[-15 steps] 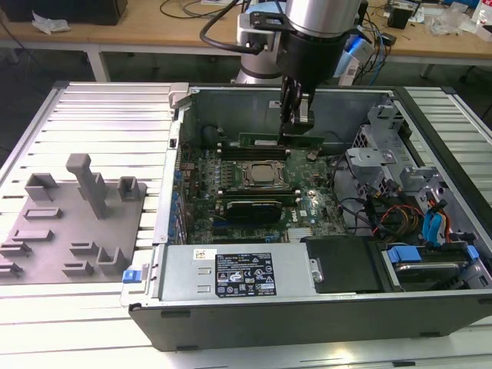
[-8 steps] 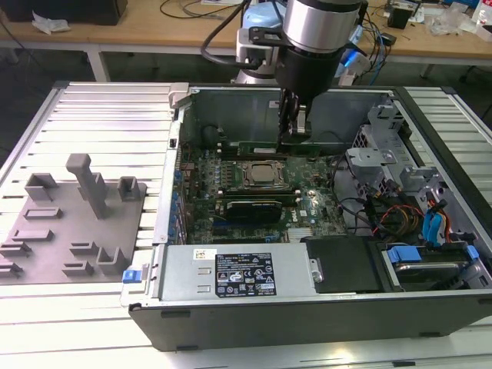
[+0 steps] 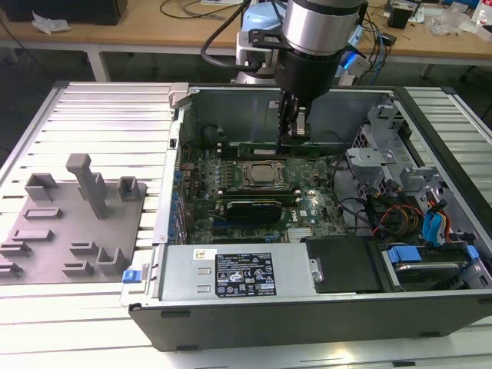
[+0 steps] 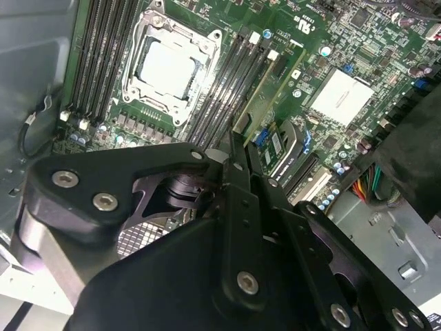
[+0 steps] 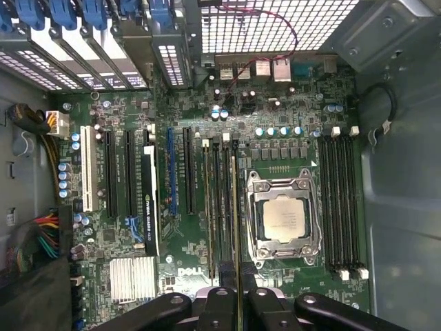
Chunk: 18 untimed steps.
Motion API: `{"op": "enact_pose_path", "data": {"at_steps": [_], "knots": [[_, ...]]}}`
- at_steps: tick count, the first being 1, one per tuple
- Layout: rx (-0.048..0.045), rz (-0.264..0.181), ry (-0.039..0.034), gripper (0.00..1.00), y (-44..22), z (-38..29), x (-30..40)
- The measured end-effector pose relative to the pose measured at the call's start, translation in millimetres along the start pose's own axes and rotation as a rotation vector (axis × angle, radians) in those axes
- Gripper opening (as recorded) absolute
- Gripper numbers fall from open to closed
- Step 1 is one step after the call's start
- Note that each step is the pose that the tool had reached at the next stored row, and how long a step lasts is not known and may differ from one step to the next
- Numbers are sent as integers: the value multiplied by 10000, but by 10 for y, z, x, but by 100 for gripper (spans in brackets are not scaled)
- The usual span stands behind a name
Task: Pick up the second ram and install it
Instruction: 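Pick up the second ram and move it above second insertion slot, then insert the second ram into the second slot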
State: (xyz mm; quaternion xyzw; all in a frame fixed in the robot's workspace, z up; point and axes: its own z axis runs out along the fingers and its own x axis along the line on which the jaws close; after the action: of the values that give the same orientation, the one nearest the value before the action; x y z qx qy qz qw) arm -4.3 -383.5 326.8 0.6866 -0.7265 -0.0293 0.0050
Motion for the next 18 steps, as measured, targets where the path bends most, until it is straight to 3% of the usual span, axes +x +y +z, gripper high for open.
{"op": "enact_pose_path", "data": {"at_steps": [6,9,16,18], "knots": [[0,0,-1,13,0,2,0],[-3,-4,-64,13,10,19,1],[-4,-3,-64,13,7,105,4],[-3,-3,-65,13,4,159,5]]}}
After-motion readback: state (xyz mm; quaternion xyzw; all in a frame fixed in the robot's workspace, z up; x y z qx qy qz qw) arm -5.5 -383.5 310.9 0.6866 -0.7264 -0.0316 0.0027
